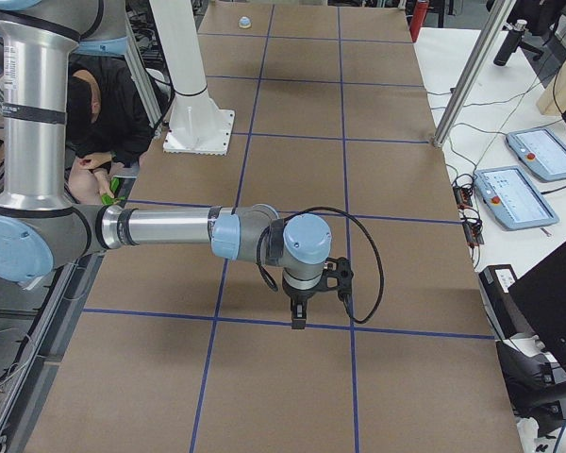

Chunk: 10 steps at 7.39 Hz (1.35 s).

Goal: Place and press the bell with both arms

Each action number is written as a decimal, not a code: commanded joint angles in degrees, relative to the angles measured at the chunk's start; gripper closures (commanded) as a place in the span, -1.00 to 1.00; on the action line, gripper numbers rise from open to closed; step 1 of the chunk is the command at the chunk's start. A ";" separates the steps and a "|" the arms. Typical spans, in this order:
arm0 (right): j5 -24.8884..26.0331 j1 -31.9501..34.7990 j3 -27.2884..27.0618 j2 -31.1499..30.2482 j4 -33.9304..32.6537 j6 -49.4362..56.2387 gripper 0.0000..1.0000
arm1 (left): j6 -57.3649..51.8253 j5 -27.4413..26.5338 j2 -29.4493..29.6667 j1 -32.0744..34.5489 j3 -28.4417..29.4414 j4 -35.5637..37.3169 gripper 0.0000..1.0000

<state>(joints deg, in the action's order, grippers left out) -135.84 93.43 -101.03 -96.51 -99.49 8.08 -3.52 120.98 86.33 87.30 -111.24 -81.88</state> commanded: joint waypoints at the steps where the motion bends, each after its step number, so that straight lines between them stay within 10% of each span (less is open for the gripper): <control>1: 0.04 0.00 -0.22 0.18 0.00 0.00 -1.00 | 7.17 -2.58 0.33 -2.03 -10.70 8.63 -1.00; 5: 0.31 0.00 -0.22 0.45 0.00 0.00 -1.00 | 39.18 -15.73 2.00 -22.90 -29.45 28.86 -1.00; 10: 0.66 0.00 -0.14 0.54 0.09 0.09 -1.00 | 99.53 -33.48 2.00 -53.74 -32.02 35.17 -1.00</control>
<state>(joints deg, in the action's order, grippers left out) -135.27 93.43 -101.18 -96.04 -99.44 8.14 78.70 93.35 88.30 42.99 -143.19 -49.98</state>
